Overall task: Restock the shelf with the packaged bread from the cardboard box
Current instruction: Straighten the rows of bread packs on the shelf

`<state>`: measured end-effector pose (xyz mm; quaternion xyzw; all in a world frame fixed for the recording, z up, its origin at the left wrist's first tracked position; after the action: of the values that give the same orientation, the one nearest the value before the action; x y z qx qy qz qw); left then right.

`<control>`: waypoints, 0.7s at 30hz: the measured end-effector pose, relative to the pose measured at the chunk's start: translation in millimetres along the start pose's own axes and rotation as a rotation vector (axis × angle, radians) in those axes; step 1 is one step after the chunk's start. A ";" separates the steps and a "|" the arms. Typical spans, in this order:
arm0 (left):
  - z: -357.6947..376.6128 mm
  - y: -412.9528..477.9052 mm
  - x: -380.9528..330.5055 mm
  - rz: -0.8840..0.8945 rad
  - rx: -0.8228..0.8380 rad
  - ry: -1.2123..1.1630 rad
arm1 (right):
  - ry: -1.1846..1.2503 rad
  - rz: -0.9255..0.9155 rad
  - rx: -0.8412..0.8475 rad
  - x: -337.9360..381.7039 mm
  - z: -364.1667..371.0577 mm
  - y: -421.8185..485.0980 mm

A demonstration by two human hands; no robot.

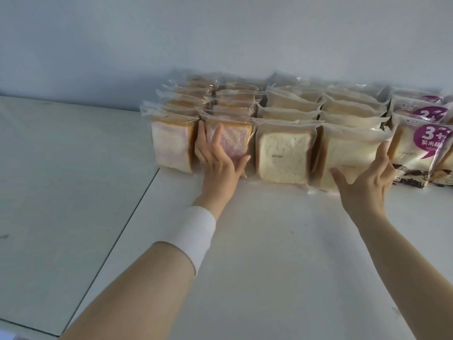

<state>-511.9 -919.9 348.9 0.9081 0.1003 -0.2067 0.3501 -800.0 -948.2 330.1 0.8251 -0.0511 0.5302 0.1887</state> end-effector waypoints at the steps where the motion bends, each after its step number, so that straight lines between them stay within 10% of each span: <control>1: 2.9 -1.0 -0.6 0.023 -0.005 0.035 | -0.008 -0.023 0.002 0.2 0.2 -0.1; 13: 11.8 -4.4 -24.2 0.196 0.008 0.171 | -0.011 -0.067 0.017 -2.2 1.8 -0.4; 21: 29.8 1.9 -249.3 0.914 0.061 0.070 | -0.088 -0.084 -0.103 -39.1 -90.7 13.8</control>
<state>-743.4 -950.8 441.2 0.8756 -0.3048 -0.0031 0.3747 -898.5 -932.3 332.0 0.8381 -0.0521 0.4819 0.2505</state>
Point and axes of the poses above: each hand's wrist, its own y-axis towards the middle knuckle, its own z-axis out of the palm, x = y × z, the point moved 9 cm from there along y, towards the middle knuckle, and after that the axes turned 14 degrees about y, right-handed, at the moved point
